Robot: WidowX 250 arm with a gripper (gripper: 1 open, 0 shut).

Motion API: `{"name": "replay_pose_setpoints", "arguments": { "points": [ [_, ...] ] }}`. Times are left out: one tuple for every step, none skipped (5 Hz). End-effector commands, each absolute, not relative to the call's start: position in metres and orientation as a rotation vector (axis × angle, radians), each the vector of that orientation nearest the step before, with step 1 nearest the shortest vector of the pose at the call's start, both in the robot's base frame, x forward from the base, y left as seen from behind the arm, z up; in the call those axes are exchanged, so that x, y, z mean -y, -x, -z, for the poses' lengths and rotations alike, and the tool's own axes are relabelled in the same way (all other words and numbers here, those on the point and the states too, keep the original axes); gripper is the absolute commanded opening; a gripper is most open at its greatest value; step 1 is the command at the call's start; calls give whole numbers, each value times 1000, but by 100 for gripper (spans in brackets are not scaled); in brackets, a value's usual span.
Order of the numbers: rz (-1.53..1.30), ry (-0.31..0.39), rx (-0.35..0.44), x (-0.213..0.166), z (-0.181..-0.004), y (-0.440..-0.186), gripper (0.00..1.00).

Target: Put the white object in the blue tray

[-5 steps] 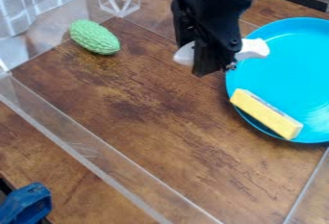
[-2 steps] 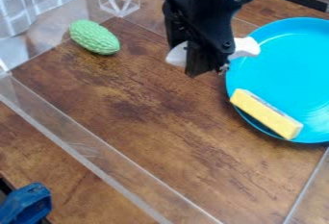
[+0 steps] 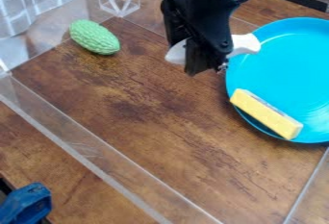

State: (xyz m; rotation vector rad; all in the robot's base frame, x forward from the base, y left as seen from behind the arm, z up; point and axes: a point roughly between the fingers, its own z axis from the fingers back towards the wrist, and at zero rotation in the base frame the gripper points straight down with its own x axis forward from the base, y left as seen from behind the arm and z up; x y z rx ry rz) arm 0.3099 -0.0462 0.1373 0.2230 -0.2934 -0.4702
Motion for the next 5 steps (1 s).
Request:
{"name": "replay_pose_setpoints", "arguments": {
  "points": [
    [447,-233,302,31,-142,-317,0],
    [441,-233,307,22,-137,-327,0],
    [451,-233,332,18,-131,-340,0],
    [461,-238,352,14,-127,-352,0],
    [458,-246,350,8,-122,-358,0]
  ]
}}
